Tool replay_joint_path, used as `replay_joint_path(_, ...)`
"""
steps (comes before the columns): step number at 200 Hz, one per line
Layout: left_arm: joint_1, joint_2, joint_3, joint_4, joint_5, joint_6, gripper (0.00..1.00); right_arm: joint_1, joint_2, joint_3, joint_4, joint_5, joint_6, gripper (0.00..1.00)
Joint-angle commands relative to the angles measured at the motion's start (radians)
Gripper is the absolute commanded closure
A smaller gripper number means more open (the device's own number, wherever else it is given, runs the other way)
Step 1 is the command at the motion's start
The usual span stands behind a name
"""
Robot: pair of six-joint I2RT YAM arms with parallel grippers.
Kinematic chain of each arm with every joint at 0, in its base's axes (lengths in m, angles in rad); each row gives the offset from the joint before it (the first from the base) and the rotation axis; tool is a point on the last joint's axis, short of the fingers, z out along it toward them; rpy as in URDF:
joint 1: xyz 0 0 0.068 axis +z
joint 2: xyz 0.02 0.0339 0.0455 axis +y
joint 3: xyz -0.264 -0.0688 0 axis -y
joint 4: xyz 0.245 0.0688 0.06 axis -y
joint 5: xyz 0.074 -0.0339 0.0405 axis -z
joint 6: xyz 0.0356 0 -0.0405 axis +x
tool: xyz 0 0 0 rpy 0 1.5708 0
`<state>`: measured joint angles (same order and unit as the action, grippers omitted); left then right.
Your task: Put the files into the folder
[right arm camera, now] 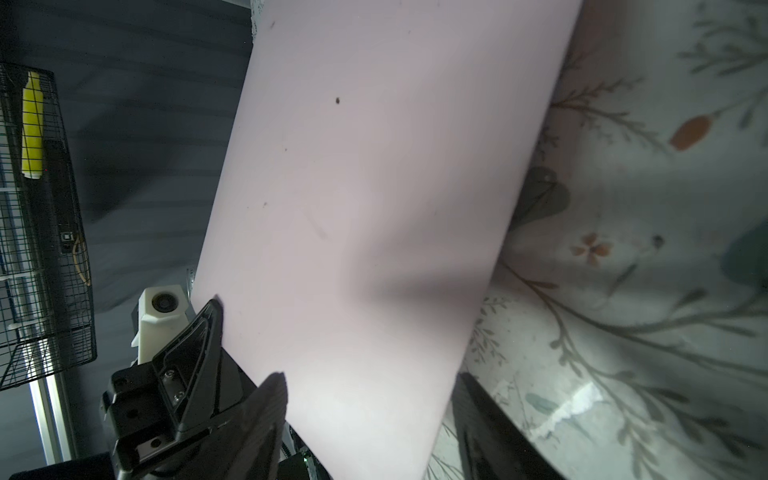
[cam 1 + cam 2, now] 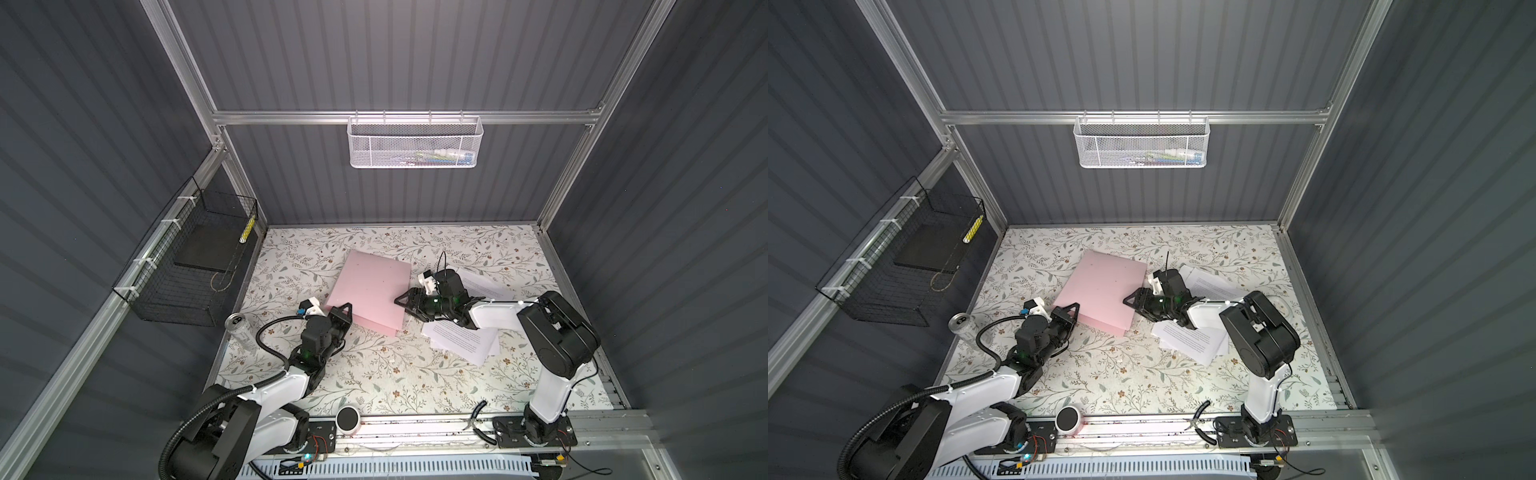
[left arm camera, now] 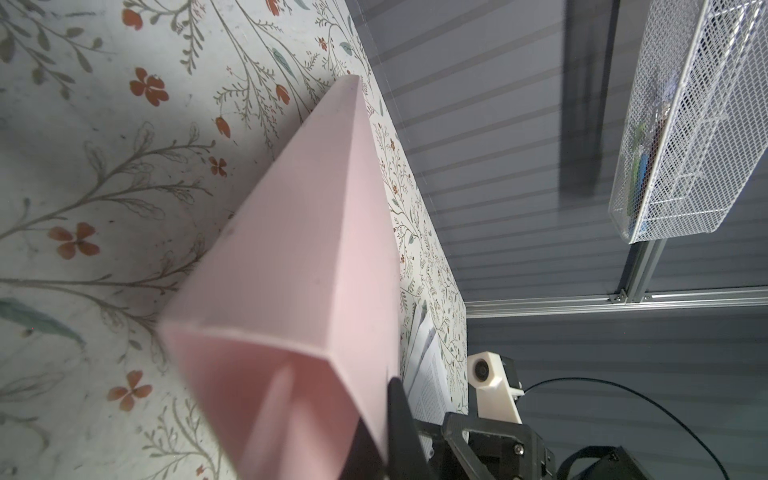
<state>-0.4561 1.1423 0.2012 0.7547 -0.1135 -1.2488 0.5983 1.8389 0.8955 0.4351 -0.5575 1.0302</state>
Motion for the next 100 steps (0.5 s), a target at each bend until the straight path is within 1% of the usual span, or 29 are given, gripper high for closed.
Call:
replay_joint_path(1, -0.011, -0.012, 0.01, -0.033, 0.025, 0.037, 1.0, 0.017, 0.022, -0.011, 0.075, -0.035, 0.028, 0.35)
replay_joint_path(48, -0.012, 0.014, 0.006, -0.007, 0.029, 0.03, 1.0, 0.02, 0.033, -0.025, 0.108, -0.036, 0.046, 0.36)
replay_joint_path(100, -0.012, -0.003, 0.011, -0.038, 0.021, 0.034, 1.0, 0.02, 0.016, -0.039, 0.071, -0.007, 0.04, 0.37)
